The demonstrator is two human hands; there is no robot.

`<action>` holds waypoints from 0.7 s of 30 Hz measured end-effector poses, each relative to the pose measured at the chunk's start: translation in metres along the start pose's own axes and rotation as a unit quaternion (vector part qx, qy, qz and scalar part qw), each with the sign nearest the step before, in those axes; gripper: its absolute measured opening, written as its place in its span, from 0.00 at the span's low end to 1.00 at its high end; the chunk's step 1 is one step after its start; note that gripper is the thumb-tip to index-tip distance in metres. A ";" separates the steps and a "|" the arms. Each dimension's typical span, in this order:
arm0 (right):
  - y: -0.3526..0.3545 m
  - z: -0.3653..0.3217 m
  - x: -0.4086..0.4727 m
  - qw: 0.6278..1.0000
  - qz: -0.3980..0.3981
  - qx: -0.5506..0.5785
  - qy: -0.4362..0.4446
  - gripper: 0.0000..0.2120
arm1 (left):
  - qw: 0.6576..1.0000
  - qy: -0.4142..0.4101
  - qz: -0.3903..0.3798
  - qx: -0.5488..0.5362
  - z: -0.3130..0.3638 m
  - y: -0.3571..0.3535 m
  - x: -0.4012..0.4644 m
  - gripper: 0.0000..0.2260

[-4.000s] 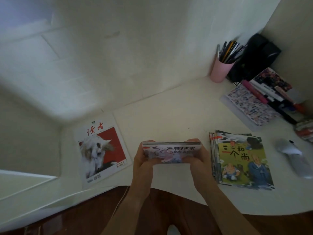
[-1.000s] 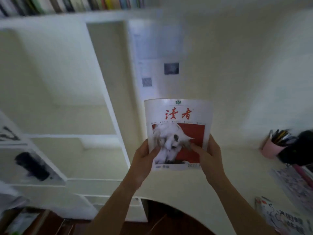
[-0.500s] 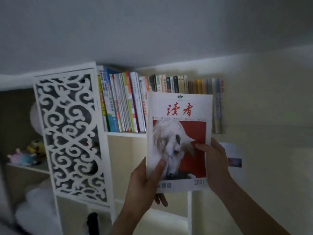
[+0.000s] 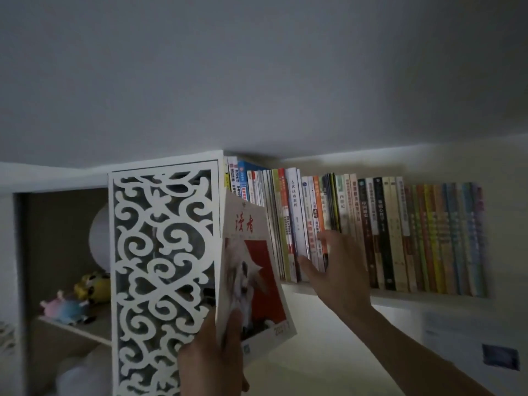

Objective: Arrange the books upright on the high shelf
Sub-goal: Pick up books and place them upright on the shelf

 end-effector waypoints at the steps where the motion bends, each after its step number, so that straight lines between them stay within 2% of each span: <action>1: -0.005 -0.005 0.006 0.999 0.017 -0.032 0.013 0.27 | 0.999 -0.028 0.009 0.021 -0.001 0.000 0.005 0.06; 3: -0.014 -0.015 0.020 0.994 0.036 -0.099 0.025 0.30 | 0.991 -0.103 0.062 0.066 -0.006 0.000 0.016 0.06; 6: -0.024 -0.032 0.042 0.988 0.046 -0.142 0.029 0.37 | 0.991 -0.114 0.057 0.050 -0.019 -0.003 0.031 0.19; 10: -0.038 -0.043 0.063 0.984 0.043 -0.167 0.033 0.44 | 0.982 -0.171 0.068 0.033 -0.010 -0.002 0.041 0.21; 12: -0.043 -0.040 0.065 0.981 0.044 -0.186 0.044 0.42 | 0.971 -0.216 0.087 0.043 -0.001 0.000 0.042 0.25; 15: -0.045 -0.036 0.065 0.978 0.044 -0.195 0.053 0.40 | 0.975 -0.205 0.084 0.016 0.000 0.004 0.048 0.36; 18: -0.041 -0.041 0.069 0.976 0.054 -0.198 0.066 0.40 | 0.979 -0.196 0.063 -0.002 -0.006 0.001 0.053 0.33; 21: -0.036 -0.047 0.075 0.972 0.071 -0.202 0.094 0.43 | 0.981 -0.190 0.037 0.007 -0.008 -0.003 0.056 0.20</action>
Point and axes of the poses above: each hand's wrist, its own x-axis towards the middle knuckle, its own y-axis out of the back of the hand, z = x × y, the point moved 8 cm from there along x, towards the middle knuckle, and after that the axes turned 13 degrees about -x, right-handed, at the moved point
